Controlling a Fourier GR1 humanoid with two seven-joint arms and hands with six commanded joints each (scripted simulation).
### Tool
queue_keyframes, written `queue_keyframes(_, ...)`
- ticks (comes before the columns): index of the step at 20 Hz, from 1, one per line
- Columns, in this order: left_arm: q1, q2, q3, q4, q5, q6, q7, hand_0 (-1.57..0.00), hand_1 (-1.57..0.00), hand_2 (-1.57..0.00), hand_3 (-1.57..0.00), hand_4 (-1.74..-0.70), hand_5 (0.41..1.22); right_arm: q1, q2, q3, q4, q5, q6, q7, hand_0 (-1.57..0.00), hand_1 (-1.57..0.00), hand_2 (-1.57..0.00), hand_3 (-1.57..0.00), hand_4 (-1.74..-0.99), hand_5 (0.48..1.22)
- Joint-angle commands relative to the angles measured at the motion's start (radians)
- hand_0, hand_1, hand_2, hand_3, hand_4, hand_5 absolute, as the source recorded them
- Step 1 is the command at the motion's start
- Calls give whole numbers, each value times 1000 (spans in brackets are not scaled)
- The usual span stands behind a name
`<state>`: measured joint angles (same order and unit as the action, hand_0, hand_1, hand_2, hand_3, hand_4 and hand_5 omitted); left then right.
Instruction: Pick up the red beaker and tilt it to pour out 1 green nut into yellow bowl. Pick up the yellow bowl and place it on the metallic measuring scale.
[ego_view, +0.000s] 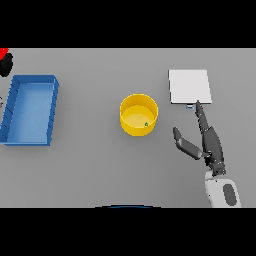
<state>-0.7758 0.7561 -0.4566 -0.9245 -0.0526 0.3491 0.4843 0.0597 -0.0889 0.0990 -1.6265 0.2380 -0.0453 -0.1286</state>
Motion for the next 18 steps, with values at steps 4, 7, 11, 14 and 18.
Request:
queue_keyframes(4,123,6,-4,-129,18,64,80,-1571,-1571,-1571,-1493,-1741,1221,-6,0,-4,3,-6,1,-2,1,1,1,1,-1216,664)
queue_keyframes(7,181,1,-15,-169,16,95,106,-1571,-1571,-1571,-1531,-1741,1166,-9,0,1,5,0,2,-9,1,1,1,1,-1214,666)
queue_keyframes(11,197,4,-40,-170,9,86,125,-1571,-1571,-1571,-1555,-1667,908,15,3,11,-14,7,1,-26,1,1,1,1,-1202,667)
queue_keyframes(14,222,32,-40,-223,67,-26,110,-1457,-1180,-1187,-1129,-1229,803,30,8,12,-16,3,2,-30,1,1,1,1,-1188,663)
queue_keyframes(18,230,76,-55,-273,142,-164,125,-596,-483,-490,-462,-916,723,31,3,11,-28,10,-6,-21,1,1,1,1,-1182,667)
